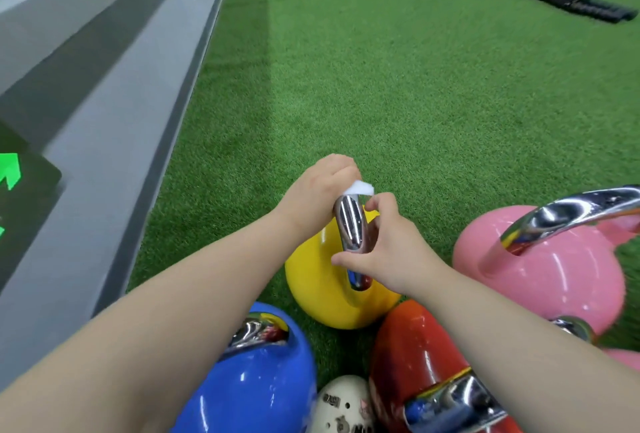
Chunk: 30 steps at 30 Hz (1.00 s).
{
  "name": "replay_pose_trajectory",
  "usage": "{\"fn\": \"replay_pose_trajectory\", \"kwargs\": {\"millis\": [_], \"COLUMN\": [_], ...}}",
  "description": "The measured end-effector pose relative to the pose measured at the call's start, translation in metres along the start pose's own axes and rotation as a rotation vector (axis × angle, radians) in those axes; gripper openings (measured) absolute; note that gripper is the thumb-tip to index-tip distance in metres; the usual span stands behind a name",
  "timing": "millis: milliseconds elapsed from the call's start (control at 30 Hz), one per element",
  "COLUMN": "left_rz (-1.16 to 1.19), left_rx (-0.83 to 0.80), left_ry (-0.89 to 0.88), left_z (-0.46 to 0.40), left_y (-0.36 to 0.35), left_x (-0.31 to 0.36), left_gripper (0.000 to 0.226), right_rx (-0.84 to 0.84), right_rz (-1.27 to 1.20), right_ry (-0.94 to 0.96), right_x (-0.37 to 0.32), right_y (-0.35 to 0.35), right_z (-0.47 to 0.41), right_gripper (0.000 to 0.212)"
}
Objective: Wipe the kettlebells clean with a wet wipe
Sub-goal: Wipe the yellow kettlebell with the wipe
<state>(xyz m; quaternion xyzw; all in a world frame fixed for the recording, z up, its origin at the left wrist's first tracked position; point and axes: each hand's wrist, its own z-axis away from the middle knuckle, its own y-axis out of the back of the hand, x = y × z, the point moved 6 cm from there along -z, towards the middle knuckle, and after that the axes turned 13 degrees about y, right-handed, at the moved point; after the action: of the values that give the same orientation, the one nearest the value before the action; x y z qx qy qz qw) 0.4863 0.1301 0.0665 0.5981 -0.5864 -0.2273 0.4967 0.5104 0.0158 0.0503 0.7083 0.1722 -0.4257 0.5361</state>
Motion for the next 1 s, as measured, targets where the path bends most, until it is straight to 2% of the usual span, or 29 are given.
{"fn": "replay_pose_trajectory", "kwargs": {"millis": [100, 167, 433, 600, 700, 833, 1000], "left_rz": [0.12, 0.118, 0.027, -0.068, -0.134, -0.355, -0.515], "left_rx": [-0.056, -0.093, -0.129, -0.119, -0.106, -0.215, -0.236], "left_ry": [0.251, 0.335, 0.323, 0.433, 0.531, 0.572, 0.625], "left_z": [-0.013, -0.017, -0.019, -0.015, -0.005, 0.006, 0.033], "left_y": [-0.003, -0.003, 0.005, 0.008, 0.012, 0.018, 0.03], "left_x": [-0.016, -0.02, -0.013, -0.015, -0.019, -0.005, 0.009], "left_gripper": [0.022, 0.024, 0.013, 0.014, 0.01, 0.016, 0.013], "right_rx": [0.016, 0.031, 0.04, 0.124, 0.184, 0.238, 0.274], "right_rz": [0.063, 0.085, 0.271, 0.451, 0.483, 0.511, 0.543], "right_ry": [-0.012, -0.024, 0.005, 0.038, -0.068, -0.214, -0.255], "right_x": [-0.001, -0.002, -0.007, 0.001, 0.014, 0.026, 0.029], "right_y": [-0.002, -0.001, 0.011, 0.025, 0.034, 0.041, 0.041], "right_z": [0.0, -0.002, 0.001, 0.001, 0.0, 0.0, -0.007], "right_gripper": [0.057, 0.051, 0.04, 0.03, 0.039, 0.052, 0.056]}}
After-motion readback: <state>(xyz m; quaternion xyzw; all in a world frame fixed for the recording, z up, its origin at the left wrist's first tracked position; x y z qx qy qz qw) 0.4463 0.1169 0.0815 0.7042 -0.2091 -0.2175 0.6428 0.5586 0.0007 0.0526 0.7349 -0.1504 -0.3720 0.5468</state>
